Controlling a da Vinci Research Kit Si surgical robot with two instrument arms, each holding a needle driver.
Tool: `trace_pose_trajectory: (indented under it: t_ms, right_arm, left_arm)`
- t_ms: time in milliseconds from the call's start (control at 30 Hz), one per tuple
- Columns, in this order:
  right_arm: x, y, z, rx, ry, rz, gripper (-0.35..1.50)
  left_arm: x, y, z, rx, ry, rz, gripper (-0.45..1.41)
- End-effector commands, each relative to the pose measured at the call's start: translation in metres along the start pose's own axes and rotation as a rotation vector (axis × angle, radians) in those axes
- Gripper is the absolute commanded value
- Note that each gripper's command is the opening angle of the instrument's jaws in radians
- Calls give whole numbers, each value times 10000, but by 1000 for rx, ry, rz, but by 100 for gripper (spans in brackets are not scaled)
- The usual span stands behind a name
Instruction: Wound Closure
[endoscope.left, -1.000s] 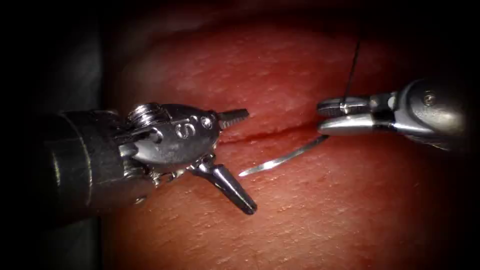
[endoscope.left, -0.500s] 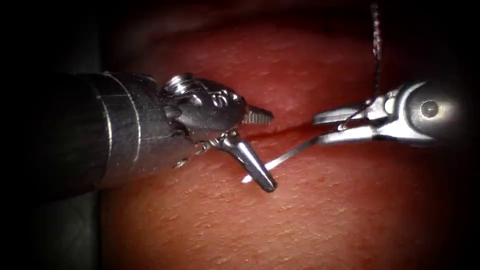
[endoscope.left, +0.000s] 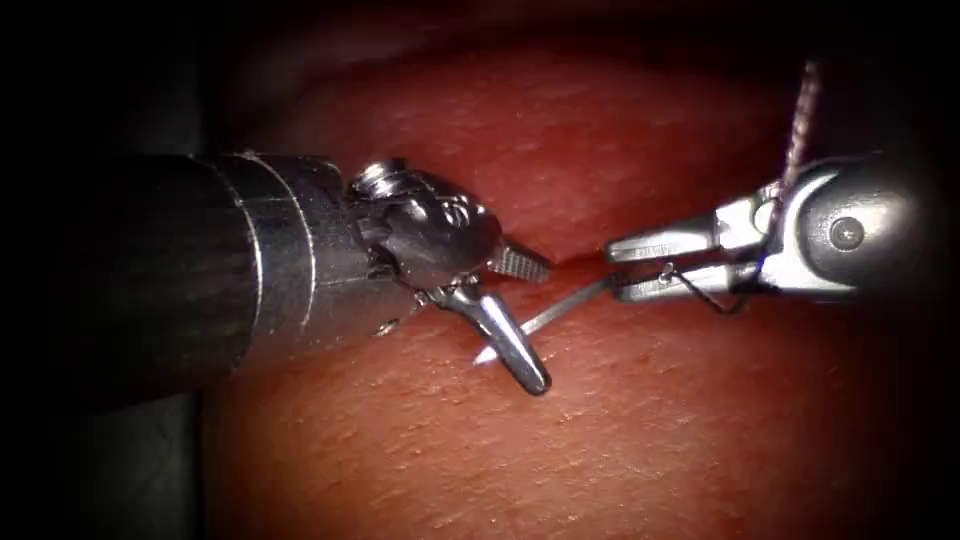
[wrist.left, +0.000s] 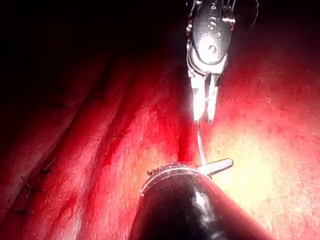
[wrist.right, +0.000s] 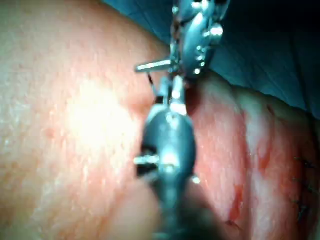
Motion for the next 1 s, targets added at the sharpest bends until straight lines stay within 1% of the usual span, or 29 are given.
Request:
trace_pose_trajectory:
  t_ms: [33,167,467,500,533,633,700,800,933,967,1000]
  right_arm:
    - [-2,-5,9,2,3,0,-35]
    - [0,-5,11,5,8,-8,-35]
    - [5,-7,14,12,25,-23,-35]
    - [5,-7,15,12,26,-24,-35]
    - [5,-7,15,13,26,-24,-35]
    - [5,-8,15,21,21,-25,-35]
    - [5,-8,16,26,18,-27,-35]
    - [4,-8,16,26,17,-27,-35]
    - [4,-8,16,26,18,-10,-35]
    - [4,-8,16,27,16,26,-8]
    - [4,-8,16,27,16,44,24]
  left_arm:
    - [3,-5,7,-4,-2,1,86]
    - [7,-7,10,-13,-9,6,83]
    - [8,-10,16,-30,-17,31,57]
    - [9,-10,16,-31,-18,32,51]
    - [9,-11,16,-32,-18,32,37]
    - [11,-12,16,-36,-16,27,-43]
    - [12,-13,15,-30,15,25,-45]
    - [12,-13,15,-37,55,-64,-45]
    - [11,-12,15,-41,55,-110,-45]
    - [11,-11,15,-41,54,-109,-45]
    - [10,-11,15,-39,55,-109,-45]
